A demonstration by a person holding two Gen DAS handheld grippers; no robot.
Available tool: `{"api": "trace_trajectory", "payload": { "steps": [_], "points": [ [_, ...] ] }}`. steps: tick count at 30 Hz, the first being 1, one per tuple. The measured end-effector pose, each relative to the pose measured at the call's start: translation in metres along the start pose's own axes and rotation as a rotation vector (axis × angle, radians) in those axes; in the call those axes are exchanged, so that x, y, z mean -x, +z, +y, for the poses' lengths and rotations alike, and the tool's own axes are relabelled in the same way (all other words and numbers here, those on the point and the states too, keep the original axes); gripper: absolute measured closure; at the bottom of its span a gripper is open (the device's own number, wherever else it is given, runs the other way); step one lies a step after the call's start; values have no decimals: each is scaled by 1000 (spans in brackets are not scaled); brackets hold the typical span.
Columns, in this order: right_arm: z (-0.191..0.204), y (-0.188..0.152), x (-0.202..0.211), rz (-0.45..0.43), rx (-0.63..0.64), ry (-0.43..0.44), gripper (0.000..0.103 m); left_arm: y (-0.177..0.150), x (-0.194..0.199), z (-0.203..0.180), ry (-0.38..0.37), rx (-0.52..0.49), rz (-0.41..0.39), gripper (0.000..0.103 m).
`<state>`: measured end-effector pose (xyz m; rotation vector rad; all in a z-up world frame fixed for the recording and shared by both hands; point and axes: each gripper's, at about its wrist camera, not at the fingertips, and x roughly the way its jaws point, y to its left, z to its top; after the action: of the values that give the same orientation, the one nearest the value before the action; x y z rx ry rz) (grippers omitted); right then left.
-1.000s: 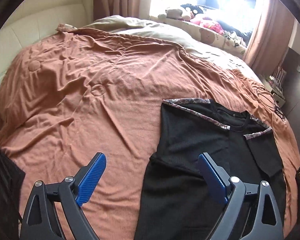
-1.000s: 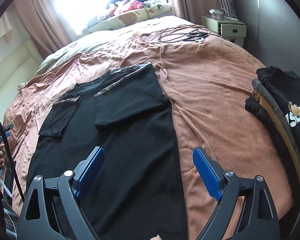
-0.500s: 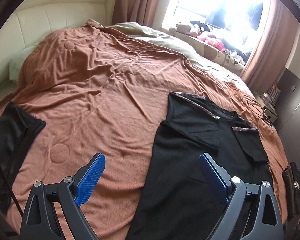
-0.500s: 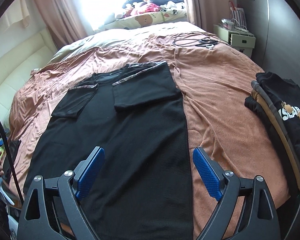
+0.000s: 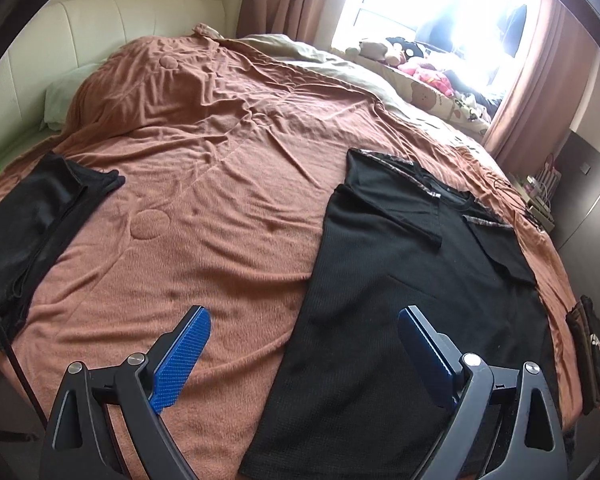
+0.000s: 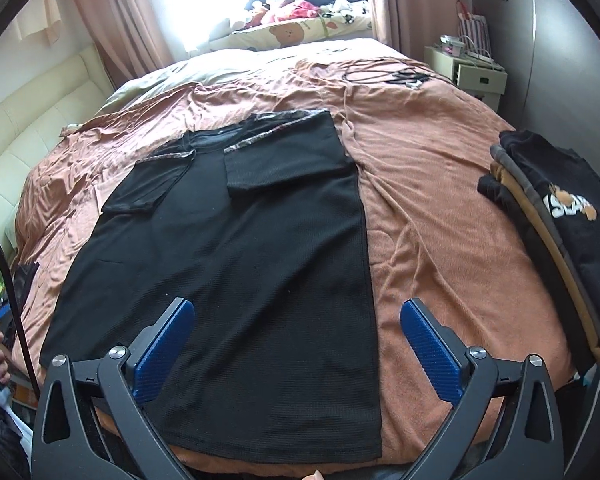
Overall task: Fold small clothes
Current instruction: 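Move both tools to the shirt's hem and close on it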
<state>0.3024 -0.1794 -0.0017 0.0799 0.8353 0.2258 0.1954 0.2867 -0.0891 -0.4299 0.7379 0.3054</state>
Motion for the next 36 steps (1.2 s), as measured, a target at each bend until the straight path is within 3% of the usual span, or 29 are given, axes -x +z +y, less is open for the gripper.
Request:
{"api": "trace_trajectory", "payload": {
  "steps": [7,20,26,36],
  "points": [
    [-14,-17,-9,39,-36,23,0,-31,4,37,2,70,53,10],
    [-32,-46,-24,100,-89,23,4,-77,-5,58,-100,172,202,65],
    [-46,-62,-35,145,-105,41,21,-91,-14,54,-117,203,258,67],
    [-67,-75,-47,187,-139,87,25,-107,-16,65,-154,274,286,71]
  ]
}}
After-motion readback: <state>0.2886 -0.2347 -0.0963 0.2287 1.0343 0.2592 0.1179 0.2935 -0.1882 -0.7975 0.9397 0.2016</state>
